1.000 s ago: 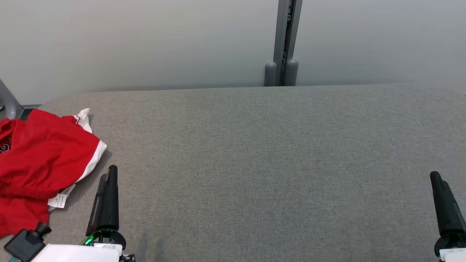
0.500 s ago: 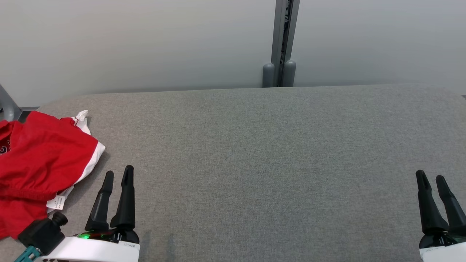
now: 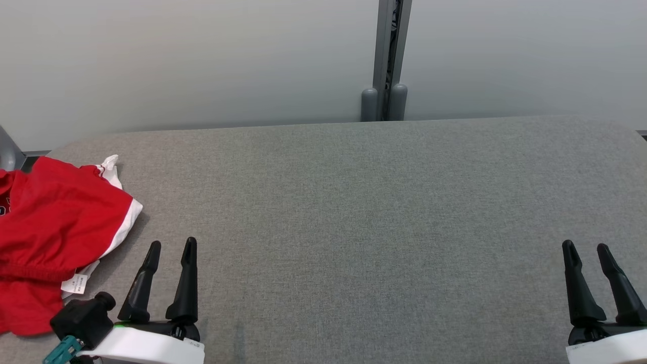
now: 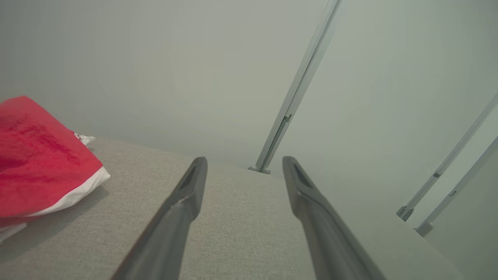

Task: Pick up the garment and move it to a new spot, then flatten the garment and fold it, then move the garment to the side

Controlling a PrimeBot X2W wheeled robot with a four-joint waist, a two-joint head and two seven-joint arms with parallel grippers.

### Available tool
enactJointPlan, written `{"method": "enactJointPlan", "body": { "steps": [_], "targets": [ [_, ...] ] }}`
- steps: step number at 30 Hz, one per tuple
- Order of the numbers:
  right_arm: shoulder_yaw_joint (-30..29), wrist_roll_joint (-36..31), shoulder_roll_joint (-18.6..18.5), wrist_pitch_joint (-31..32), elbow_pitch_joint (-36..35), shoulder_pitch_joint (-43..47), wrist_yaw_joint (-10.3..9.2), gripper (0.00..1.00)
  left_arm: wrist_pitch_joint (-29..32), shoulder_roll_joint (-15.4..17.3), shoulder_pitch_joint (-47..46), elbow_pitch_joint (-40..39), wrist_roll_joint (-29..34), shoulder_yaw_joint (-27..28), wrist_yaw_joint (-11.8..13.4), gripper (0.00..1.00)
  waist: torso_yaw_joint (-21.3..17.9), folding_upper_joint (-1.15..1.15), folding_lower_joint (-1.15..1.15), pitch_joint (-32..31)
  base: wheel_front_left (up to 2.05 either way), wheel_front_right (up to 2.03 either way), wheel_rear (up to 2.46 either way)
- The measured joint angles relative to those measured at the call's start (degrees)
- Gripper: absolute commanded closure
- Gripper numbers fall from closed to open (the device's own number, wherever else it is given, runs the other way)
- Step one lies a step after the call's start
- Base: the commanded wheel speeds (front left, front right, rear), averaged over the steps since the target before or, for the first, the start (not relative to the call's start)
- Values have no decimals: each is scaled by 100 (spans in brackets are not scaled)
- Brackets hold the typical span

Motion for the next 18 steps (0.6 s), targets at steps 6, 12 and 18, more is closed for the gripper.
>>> {"method": "enactJointPlan", "body": {
  "steps": [6,12,18],
  "targets": [
    [82,-436,-16,-103,189,-133,3,0,-80,22,-41,218,410,-43,123,0,-31,0,0,4,0,0,0],
    [176,-756,-25,-203,357,-233,5,0,-163,34,-109,433,750,-60,238,0,-68,0,0,10,0,0,0],
    [221,-970,-24,-285,549,-333,5,0,-218,37,-163,639,985,-70,296,0,-95,0,0,14,0,0,0]
  ]
}}
